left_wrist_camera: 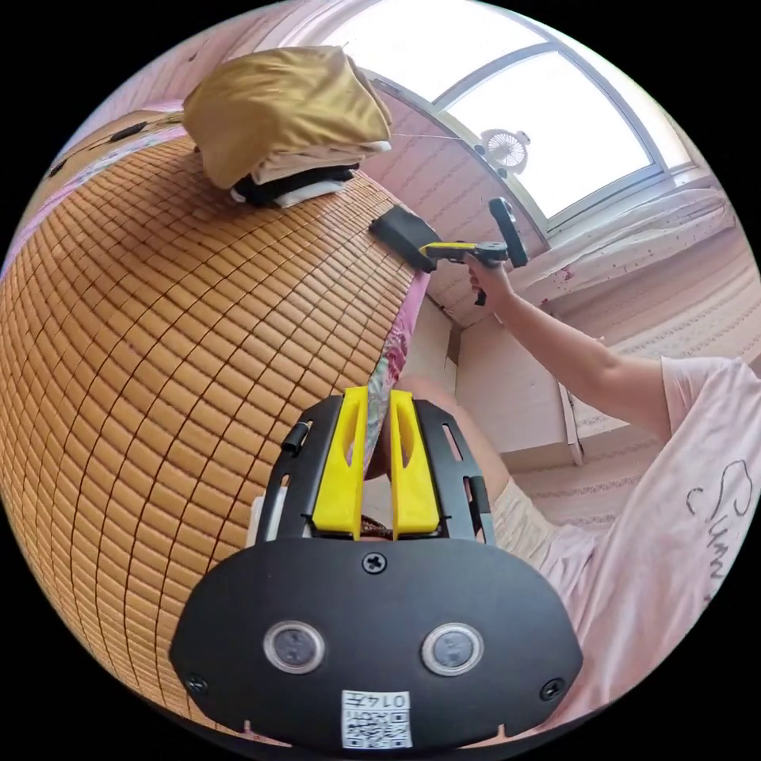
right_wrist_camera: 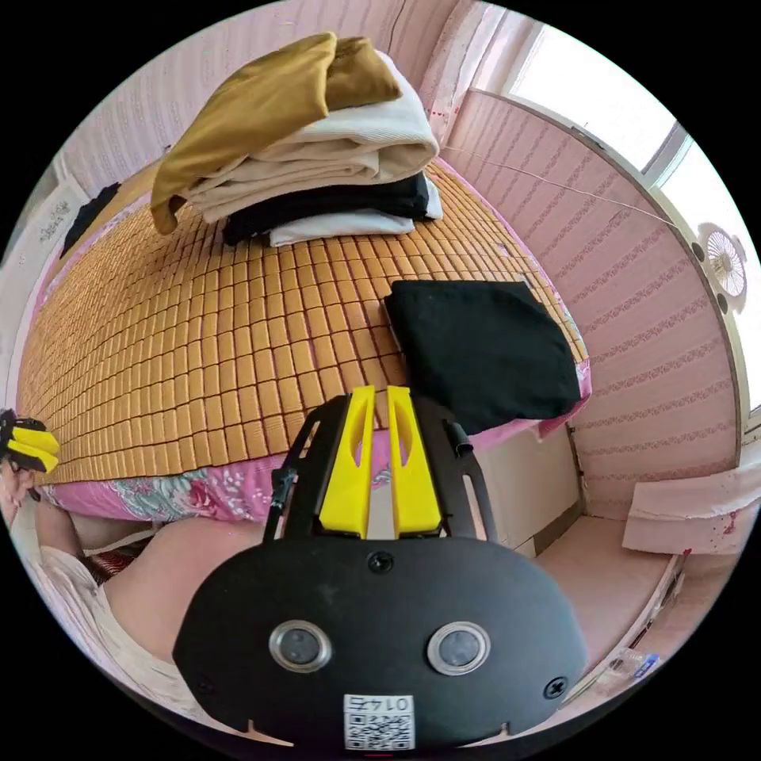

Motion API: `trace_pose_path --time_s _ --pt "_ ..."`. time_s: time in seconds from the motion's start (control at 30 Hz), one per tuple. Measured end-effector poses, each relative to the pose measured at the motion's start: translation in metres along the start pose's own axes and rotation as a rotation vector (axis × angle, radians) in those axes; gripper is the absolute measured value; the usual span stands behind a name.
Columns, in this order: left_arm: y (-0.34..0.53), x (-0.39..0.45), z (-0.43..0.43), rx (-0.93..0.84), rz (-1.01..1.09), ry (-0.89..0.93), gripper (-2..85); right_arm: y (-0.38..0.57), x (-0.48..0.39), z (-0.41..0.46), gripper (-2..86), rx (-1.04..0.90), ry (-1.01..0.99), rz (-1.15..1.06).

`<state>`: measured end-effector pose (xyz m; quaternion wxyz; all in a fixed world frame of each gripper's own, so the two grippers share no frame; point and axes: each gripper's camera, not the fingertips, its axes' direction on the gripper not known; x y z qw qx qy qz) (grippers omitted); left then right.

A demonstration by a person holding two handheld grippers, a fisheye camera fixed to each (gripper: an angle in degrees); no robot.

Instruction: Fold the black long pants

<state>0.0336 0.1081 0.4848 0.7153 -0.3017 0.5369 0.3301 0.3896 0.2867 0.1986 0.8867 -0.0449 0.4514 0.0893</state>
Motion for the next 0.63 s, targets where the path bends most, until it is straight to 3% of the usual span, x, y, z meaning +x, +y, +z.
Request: trace_pose_path --time_s 0.17,0.27,0.43,0.63 --pt "0.188 -0.025 -0.082 0.149 -0.399 -0.188 5.1 0.051 -0.129 -0.047 7.8 -0.034 -0.232 -0.246" --pt "0.278 -0.020 -0.122 0.264 -0.555 -0.341 5.2 0.050 -0.197 -0.084 8.4 0.005 -0.259 -0.417" --pt "0.413 -0.003 -0.172 0.564 -0.748 -0.455 6.3 0.020 -0.323 -0.141 8.7 0.054 -0.376 -0.758" --pt "0.569 0.030 -0.203 0.787 -0.950 -0.641 6.5 -0.010 -0.519 -0.223 11.0 0.133 -0.490 -1.273"
